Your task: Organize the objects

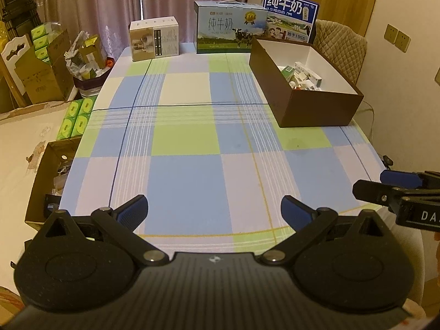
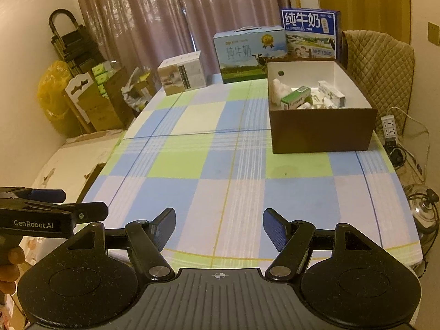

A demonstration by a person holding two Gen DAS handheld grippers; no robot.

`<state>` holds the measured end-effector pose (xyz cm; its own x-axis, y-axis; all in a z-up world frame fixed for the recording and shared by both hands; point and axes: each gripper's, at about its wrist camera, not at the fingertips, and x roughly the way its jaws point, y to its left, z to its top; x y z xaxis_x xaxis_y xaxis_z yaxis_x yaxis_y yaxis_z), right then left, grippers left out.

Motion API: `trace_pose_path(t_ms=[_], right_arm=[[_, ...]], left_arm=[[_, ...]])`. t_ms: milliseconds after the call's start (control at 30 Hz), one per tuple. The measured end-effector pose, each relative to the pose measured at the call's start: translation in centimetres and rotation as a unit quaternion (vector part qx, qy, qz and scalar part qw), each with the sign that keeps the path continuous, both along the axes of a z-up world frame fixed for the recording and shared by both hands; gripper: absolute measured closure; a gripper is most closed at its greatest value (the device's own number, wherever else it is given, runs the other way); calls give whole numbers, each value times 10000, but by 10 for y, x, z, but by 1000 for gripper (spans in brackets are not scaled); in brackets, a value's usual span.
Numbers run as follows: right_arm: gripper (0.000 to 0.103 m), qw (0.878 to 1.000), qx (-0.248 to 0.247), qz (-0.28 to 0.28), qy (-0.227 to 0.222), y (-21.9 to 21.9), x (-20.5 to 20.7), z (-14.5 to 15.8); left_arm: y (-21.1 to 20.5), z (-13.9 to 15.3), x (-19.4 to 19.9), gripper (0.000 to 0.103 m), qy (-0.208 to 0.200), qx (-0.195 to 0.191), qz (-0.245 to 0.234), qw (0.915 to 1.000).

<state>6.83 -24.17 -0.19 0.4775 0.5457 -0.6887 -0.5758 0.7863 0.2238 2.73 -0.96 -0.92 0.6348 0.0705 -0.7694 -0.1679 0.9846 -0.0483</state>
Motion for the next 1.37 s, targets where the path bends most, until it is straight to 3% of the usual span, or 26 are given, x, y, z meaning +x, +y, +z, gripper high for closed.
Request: trace_pose_path(t_ms=[1367], right_arm=[[36,9993,-99,30,348,6,13,-27]], left_arm=[[1,-27,16,1,281,-36,-3,9996]])
